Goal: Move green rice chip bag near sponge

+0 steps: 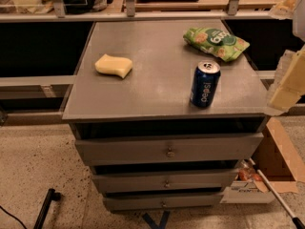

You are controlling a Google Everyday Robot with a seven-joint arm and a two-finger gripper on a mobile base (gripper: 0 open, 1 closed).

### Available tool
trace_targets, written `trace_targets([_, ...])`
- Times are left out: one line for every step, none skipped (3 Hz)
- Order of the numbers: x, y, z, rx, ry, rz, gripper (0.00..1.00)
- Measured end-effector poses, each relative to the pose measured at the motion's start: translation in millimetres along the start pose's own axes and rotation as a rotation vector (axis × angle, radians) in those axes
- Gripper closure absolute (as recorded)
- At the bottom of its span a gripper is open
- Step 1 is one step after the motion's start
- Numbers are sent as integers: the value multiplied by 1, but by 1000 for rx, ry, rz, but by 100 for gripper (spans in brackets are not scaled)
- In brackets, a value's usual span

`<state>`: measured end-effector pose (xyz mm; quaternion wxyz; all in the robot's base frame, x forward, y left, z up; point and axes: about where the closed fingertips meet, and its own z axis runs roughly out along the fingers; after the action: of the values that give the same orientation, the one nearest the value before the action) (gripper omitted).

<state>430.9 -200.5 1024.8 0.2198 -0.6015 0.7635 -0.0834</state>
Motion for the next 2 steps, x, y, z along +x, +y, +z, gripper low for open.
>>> trace_targets([0, 0, 0, 0, 0, 0, 0])
trace_targets([7, -13, -2, 35, 5, 6, 0])
